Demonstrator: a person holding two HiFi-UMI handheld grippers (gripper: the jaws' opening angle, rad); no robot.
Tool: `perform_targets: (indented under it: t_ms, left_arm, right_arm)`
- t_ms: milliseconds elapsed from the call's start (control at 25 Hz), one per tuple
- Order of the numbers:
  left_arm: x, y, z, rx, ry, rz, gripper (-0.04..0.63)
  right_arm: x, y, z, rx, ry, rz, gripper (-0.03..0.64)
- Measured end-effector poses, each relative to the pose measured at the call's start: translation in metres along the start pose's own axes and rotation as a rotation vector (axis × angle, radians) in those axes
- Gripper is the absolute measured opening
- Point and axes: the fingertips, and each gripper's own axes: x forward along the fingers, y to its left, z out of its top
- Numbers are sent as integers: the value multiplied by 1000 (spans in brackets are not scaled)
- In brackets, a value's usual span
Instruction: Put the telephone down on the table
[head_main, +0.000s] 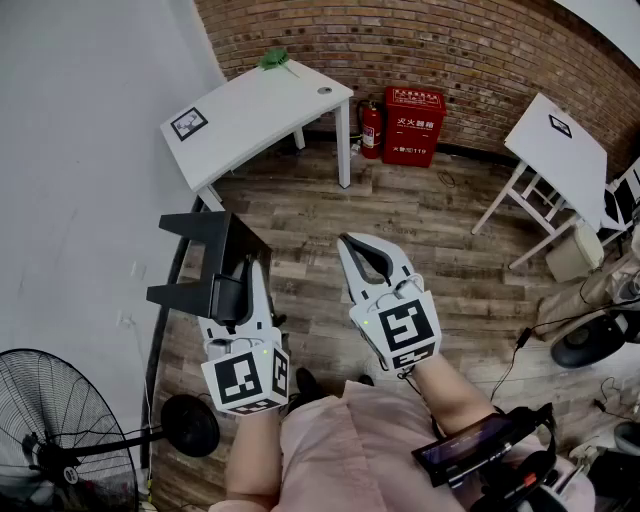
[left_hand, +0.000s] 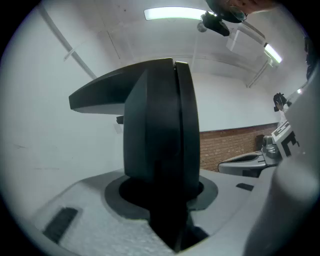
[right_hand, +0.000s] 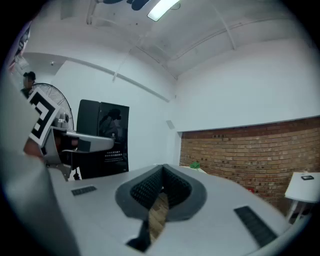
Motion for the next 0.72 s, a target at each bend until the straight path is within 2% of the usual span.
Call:
perform_targets:
  t_ms: [560,680,720]
  left_arm:
    - [-1,-4,-6,-3,22,-12,161]
    - [0,-13,-8,-13,32,-52,161]
    - [1,-16,-8,-20,38,-73,161]
  right_arm:
    - [-3,1,-4,24,-3,7,3]
    - [-7,-2,-7,50,-7,47,6]
    - [-8,-2,-6,54,-6,77,39]
